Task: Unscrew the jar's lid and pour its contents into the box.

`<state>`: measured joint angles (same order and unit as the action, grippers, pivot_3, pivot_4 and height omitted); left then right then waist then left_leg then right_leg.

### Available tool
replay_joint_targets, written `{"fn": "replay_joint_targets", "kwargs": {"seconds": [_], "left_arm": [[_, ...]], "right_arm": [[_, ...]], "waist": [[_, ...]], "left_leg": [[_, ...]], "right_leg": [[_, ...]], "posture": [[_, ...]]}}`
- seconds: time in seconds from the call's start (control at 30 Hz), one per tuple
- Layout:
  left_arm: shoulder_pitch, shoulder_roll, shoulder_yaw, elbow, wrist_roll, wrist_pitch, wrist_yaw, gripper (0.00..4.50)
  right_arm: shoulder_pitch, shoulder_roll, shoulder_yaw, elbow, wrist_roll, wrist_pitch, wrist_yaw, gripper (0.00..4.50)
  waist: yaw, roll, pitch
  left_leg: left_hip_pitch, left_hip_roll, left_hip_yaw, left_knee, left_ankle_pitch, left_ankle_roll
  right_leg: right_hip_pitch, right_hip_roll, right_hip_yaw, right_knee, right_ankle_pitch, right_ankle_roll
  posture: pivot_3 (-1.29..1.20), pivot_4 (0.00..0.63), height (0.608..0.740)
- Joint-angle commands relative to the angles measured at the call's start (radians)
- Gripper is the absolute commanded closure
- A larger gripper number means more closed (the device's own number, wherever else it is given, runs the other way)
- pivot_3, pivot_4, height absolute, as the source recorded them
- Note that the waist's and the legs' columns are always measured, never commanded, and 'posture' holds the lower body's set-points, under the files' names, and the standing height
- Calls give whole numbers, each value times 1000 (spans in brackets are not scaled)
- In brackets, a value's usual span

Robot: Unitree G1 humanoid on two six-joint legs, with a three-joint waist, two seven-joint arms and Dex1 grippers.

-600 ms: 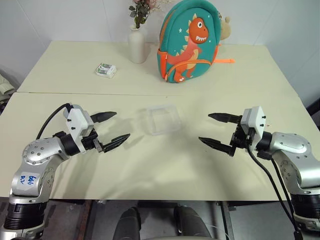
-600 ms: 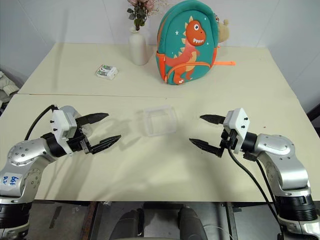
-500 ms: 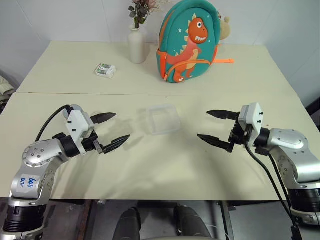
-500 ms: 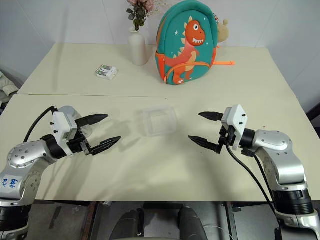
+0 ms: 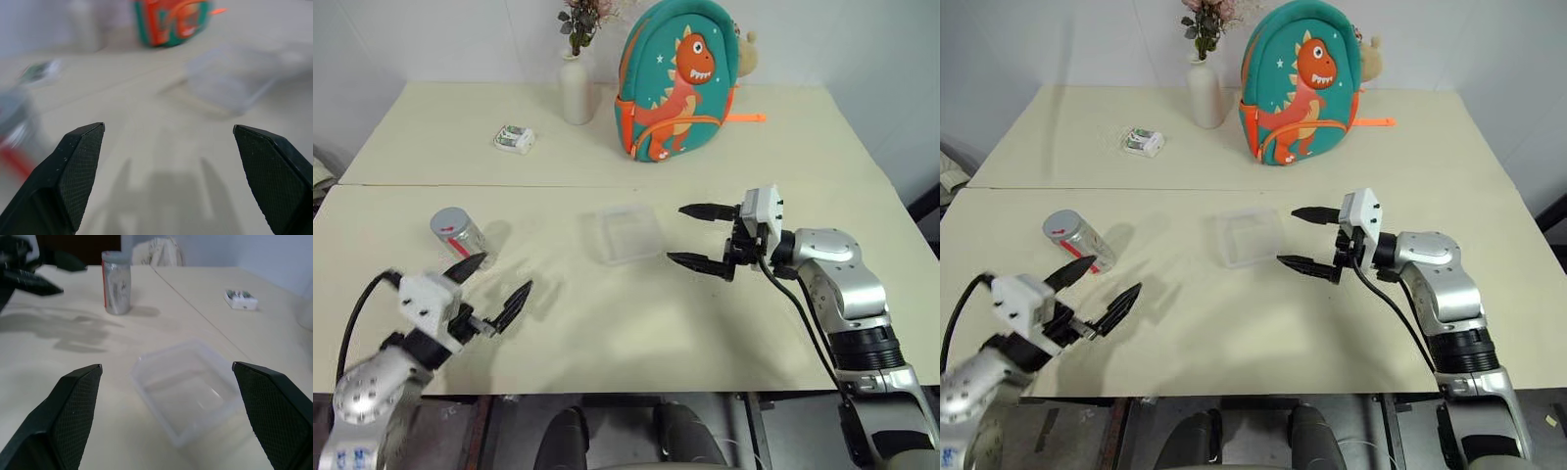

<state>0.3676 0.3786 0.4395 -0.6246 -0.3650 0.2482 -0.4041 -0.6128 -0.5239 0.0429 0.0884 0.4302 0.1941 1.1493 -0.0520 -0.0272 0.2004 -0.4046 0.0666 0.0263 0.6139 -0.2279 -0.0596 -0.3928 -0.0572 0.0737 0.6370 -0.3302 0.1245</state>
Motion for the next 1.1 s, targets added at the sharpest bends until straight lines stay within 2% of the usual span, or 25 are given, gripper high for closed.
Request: {"fn": "replay_joint_targets", "kwargs": {"seconds": [0.03, 0.1, 0.2, 0.43, 1.1], "left_arm": [[31, -88, 83, -43, 55, -20, 157, 13], [9, -121, 107, -17, 66, -13, 213, 13], [-57, -116, 96, 32, 81, -2, 243, 13], [-225, -63, 36, 181, 105, -5, 234, 13], [-535, 34, -21, 562, 179, -129, 236, 13]], "right_arm": [[-65, 31, 1, -1, 17, -24, 21, 0], [-91, 49, 9, -2, 18, -21, 31, 0], [-112, 65, 13, -7, 18, -21, 39, 0], [-136, 75, 1, -48, 26, -2, 17, 0], [-76, 74, -13, -164, 41, 27, -81, 0]], "waist": [[-1, 0, 0], [-1, 0, 0], [2, -1, -1], [-3, -2, -1], [-3, -2, -1]], "left_leg": [[0, 0, 0, 0, 0, 0], [0, 0, 0, 1, 1, 1], [0, 0, 0, 2, 1, 1], [0, -1, 2, 3, 1, 1], [-1, 1, 3, -1, 1, 0]], "right_leg": [[0, 0, 0, 0, 0, 0], [0, 0, 0, 0, 1, -1], [0, 0, 0, 0, 1, -3], [0, 0, 2, -2, 4, -1], [-3, 1, 3, -2, 4, 1]], "posture": [[0, 150, 740], [0, 150, 740], [0, 150, 740], [0, 150, 740], [0, 150, 740]]}}
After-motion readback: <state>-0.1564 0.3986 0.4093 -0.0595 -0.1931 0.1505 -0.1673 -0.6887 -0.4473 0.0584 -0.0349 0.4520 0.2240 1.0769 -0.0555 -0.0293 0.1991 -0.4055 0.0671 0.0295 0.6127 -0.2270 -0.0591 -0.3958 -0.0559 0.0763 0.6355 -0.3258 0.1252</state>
